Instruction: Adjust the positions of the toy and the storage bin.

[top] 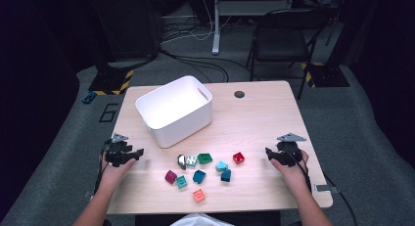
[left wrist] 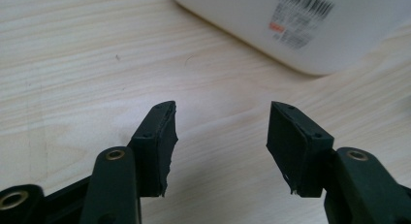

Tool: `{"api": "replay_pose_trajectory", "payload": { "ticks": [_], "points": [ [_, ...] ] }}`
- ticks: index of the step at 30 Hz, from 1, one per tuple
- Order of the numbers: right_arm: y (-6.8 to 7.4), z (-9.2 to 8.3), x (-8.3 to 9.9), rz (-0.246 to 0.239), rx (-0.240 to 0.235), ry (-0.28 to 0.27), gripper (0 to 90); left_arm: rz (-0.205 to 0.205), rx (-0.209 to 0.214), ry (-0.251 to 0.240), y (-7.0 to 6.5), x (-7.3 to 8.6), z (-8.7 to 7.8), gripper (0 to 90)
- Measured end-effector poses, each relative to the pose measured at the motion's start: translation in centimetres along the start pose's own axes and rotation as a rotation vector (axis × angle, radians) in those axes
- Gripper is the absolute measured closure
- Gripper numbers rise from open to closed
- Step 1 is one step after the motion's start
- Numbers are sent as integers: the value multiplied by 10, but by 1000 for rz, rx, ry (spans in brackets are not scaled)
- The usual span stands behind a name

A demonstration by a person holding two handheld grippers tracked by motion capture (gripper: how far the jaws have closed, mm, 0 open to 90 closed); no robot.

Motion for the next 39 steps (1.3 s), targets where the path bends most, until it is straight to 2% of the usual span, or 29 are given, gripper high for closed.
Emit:
{"api": "replay_pose_trajectory", "payload": {
  "ticks": [2,5,7,10,12,17,21,25,33,39],
  "points": [
    [1,-1,-1,3,-2,1,420,-15,24,-16,-3,-6,-6,447],
    [6,-7,-5,-13,-11,8,434,-9,28,-24,-6,-15,-17,448],
    [7,-9,-7,-20,-12,10,434,-15,56,-33,-10,-24,-27,446],
    [8,-10,-11,-13,-9,8,434,-8,61,-40,-11,-30,-33,444],
    [10,-11,-15,0,-15,0,434,-20,71,-55,-13,-40,-40,433],
    [18,-8,-19,3,-25,0,431,-23,63,-84,-12,-55,-48,415],
    [24,-8,-18,-22,-13,-6,431,-7,55,-85,-13,-66,-54,414],
    [25,-8,-16,-34,-8,-7,430,-10,50,-94,-15,-78,-58,412],
    [23,-10,-11,-17,-9,-16,427,-22,50,-105,-15,-95,-62,394],
    [21,-10,-10,-12,-10,-20,425,-22,53,-88,-17,-104,-58,380]
  ]
}}
Point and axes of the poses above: each handheld gripper's, and its own axes: z roughly forward along the jaws, x roughly out of its underside, y roughly to its left, the point moved 6 cm from there along z, roughly forward along the jaws, and after that the axes turned 9 degrees about y, right-handed, at the moved point
